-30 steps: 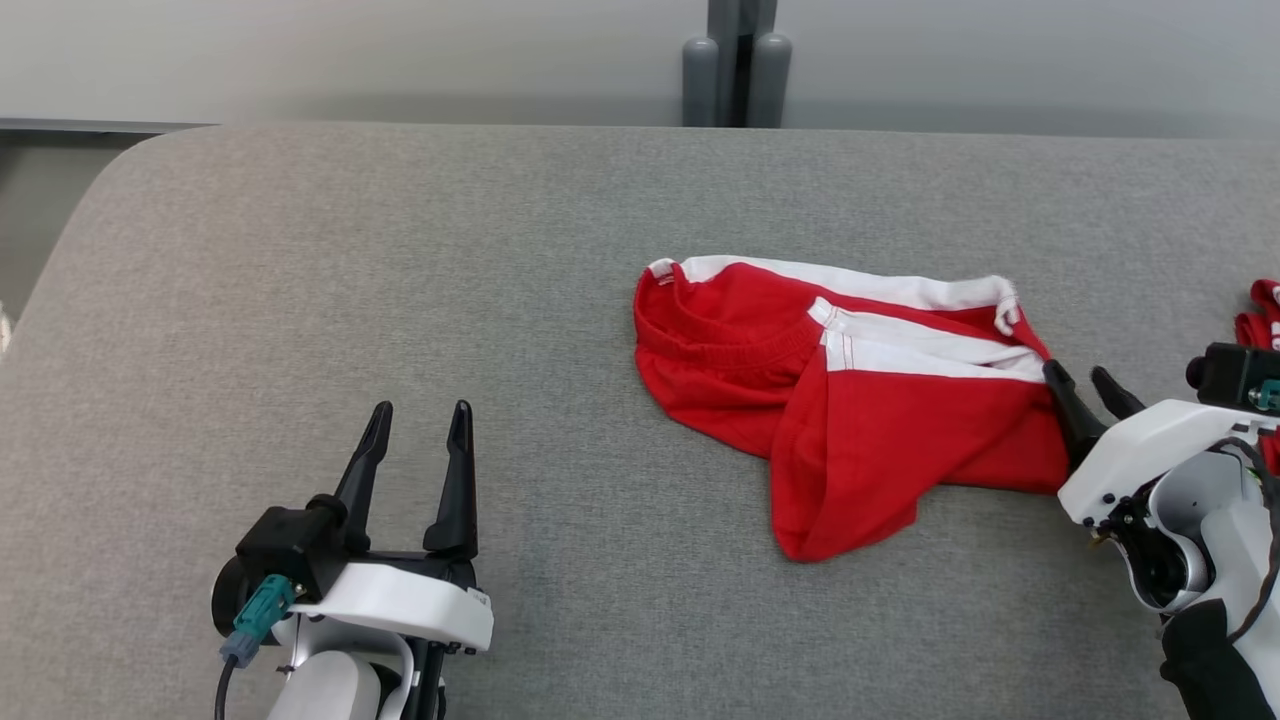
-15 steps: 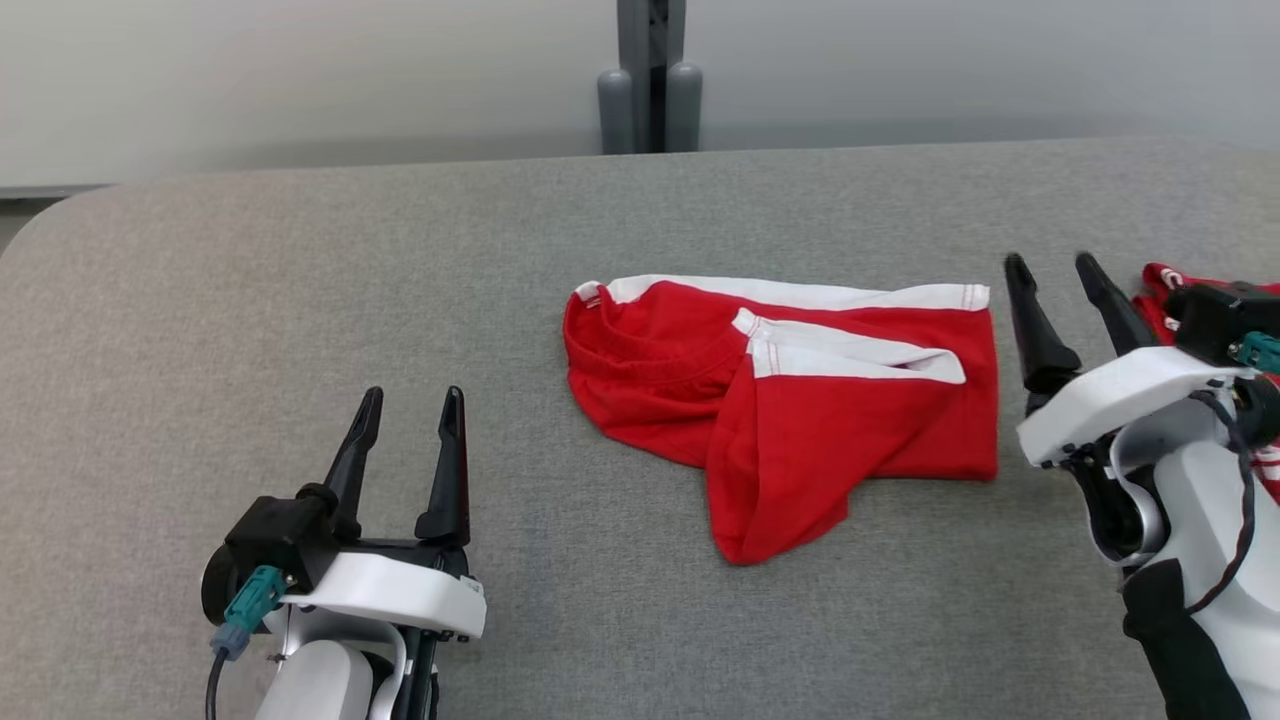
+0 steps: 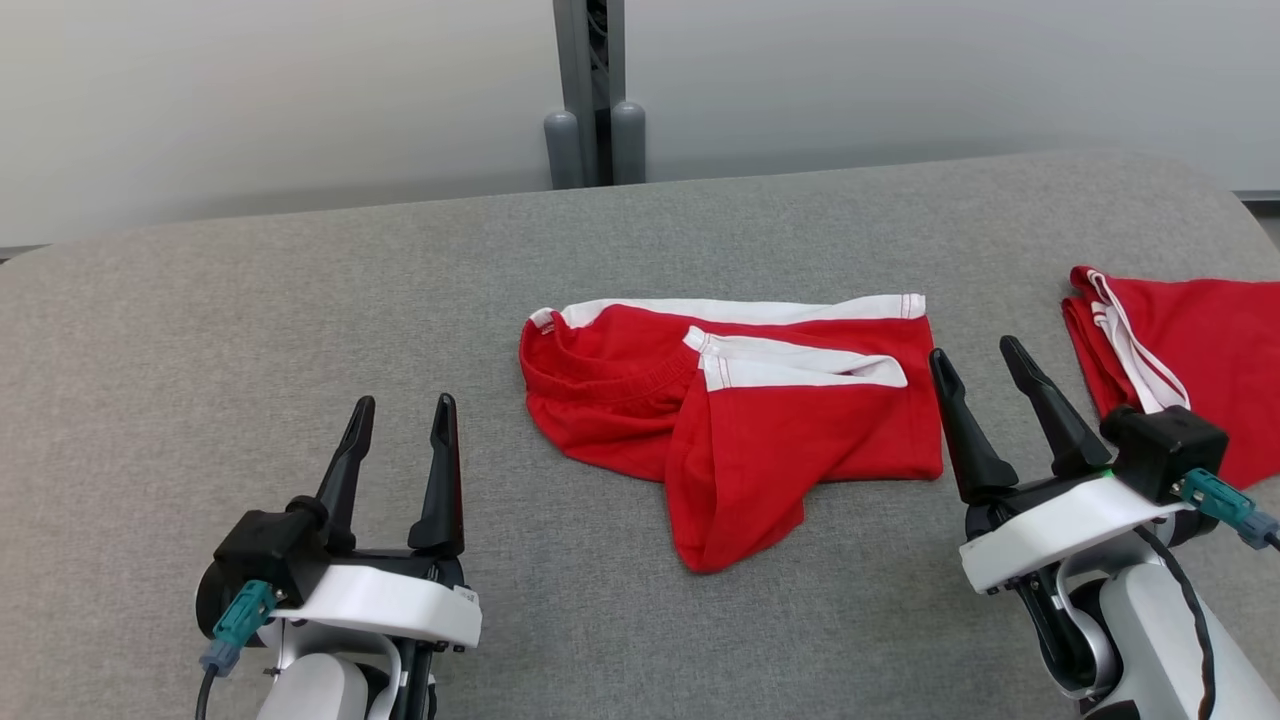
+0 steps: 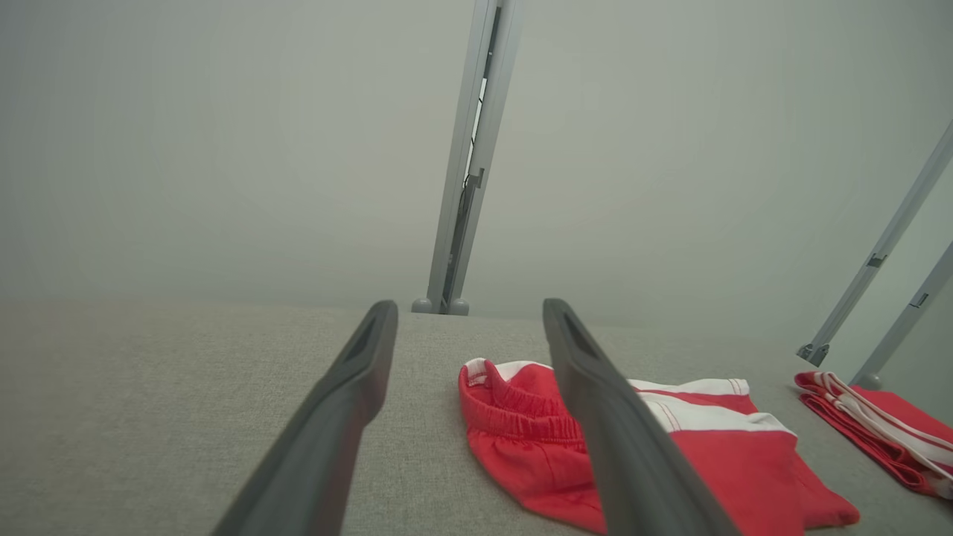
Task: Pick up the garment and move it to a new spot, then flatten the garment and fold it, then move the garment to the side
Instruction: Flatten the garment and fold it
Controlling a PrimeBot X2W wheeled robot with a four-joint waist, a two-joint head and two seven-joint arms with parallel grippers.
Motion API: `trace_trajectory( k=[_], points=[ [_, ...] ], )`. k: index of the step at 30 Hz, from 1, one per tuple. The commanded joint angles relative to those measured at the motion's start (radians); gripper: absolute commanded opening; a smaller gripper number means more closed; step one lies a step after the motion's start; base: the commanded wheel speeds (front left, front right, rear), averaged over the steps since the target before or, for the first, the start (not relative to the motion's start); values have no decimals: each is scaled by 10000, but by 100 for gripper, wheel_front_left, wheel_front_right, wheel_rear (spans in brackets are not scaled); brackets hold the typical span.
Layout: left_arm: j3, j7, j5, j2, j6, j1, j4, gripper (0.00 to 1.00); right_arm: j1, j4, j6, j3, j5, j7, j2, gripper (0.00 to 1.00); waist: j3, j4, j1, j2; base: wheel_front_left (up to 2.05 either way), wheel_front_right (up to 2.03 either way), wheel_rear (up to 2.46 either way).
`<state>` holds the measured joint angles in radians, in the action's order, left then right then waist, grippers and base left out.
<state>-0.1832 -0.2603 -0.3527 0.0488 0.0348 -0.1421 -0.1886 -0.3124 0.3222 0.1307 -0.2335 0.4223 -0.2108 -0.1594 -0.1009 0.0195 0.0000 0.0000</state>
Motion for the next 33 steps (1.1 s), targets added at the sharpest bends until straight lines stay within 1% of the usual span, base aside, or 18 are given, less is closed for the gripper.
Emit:
trace_trajectory(
  k=[1, 4, 8, 9, 12, 14, 19, 22, 24, 25, 28, 33],
  points=[
    [47, -43, 53, 36, -69, 82, 24, 100, 125, -151, 1, 57, -155, 65, -13, 100, -70, 79, 0, 0, 0, 0, 0],
    [144, -43, 158, 36, -96, -60, -14, 100, 115, -444, 1, 146, -343, 251, 112, 100, -209, 269, 0, 0, 0, 0, 0],
    [167, -43, 485, 34, -327, -486, -307, 100, 82, -712, 1, 288, -509, 398, 260, 100, -515, 624, 0, 0, 0, 0, 0],
    [167, -43, 485, 34, -327, -486, -307, 100, 82, -712, 1, 288, -509, 398, 260, 100, -515, 624, 0, 0, 0, 0, 0],
    [70, -43, 826, 91, -615, -1049, -820, 100, 138, -770, 1, 364, -627, 431, 399, 100, -828, 938, 0, 0, 0, 0, 0],
    [-175, -20, 1094, 244, -805, -1569, -1344, 100, 152, -795, 1, 387, -708, 376, 468, 100, -1073, 1158, 0, 0, 0, 0, 0],
    [-837, 1050, 1511, 450, -1166, -3215, -2575, 100, 80, -725, 1, 486, -716, 206, 668, 100, -1635, 1653, 0, 0, 0, 0, 0],
    [-1115, 1954, 1648, 634, -1297, -4089, -3297, 100, -60, -614, 1, 414, -764, 90, 771, 100, -1941, 1934, 0, 0, 0, 0, 0],
    [-1494, 2655, 1920, 703, -1372, -4870, -3901, 100, -160, -535, 1, 310, -625, -18, 863, 100, -2198, 2184, 0, 0, 0, 0, 0],
    [-1494, 2655, 1920, 703, -1372, -4870, -3901, 100, -160, -535, 1, 310, -625, -18, 863, 100, -2198, 2184, 0, 0, 0, 0, 0],
    [-1773, 3109, 1844, 746, -1505, -5475, -4494, 100, -338, -408, 1, 76, -603, -172, 967, 100, -2465, 2450, 0, 0, 0, 0, 0],
    [-2163, 3326, 1600, 753, -1620, -5927, -4939, 100, -446, -192, 1, -57, -653, -302, 1022, 100, -2641, 2577, 0, 0, 0, 0, 0]
  ],
)
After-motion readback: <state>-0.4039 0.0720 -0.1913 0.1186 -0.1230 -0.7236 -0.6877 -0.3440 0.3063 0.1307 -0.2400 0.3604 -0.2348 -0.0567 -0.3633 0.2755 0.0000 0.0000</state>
